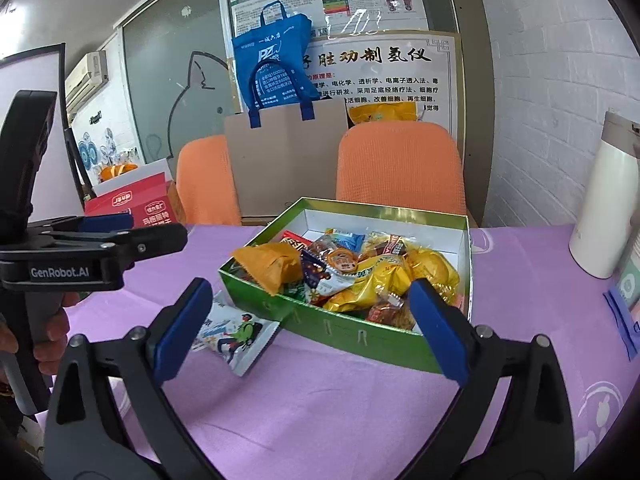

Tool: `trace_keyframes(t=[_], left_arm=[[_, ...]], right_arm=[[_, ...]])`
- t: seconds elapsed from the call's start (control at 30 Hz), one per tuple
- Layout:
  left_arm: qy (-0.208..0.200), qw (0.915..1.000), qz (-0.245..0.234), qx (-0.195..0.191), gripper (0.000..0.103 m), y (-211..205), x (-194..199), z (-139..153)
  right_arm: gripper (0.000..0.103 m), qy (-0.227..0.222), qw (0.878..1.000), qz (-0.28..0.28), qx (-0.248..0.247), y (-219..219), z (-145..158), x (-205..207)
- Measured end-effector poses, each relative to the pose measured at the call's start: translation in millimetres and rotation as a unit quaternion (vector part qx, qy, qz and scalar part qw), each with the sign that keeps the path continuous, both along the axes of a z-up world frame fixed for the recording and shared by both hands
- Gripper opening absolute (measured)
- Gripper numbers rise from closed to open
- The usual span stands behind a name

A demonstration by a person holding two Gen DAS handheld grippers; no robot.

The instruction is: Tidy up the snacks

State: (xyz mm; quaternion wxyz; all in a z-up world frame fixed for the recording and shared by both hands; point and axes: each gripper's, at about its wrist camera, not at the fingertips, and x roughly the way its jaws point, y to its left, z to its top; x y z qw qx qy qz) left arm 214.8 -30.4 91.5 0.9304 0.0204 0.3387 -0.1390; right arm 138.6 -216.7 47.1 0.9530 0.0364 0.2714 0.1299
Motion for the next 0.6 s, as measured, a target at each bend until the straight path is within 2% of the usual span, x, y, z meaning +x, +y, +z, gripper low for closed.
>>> trace_keyframes(t=[0.17, 0.33, 0.47, 0.6], left_arm=[[-0.013, 0.9999, -0.003, -0.003, 0.102, 19, -28, 9], [-0.019, 0.9996, 0.018, 0.014, 0.102, 45, -50, 10], [-0.013, 0.9993, 0.027, 0.023, 0.102, 66, -58, -2], [0.014, 0.9995, 0.021, 0.020, 0.102, 79, -61, -26]], right_arm=[[0.098, 0.016, 1.000, 0.017, 0.015, 19, -3, -14], [0.098, 0.037, 0.999, 0.036, 0.002, 44, -16, -22], [0.098, 0.059, 0.997, 0.050, -0.002, 61, -32, -23], [0.098, 0.090, 0.994, 0.058, -0.020, 76, -52, -21]])
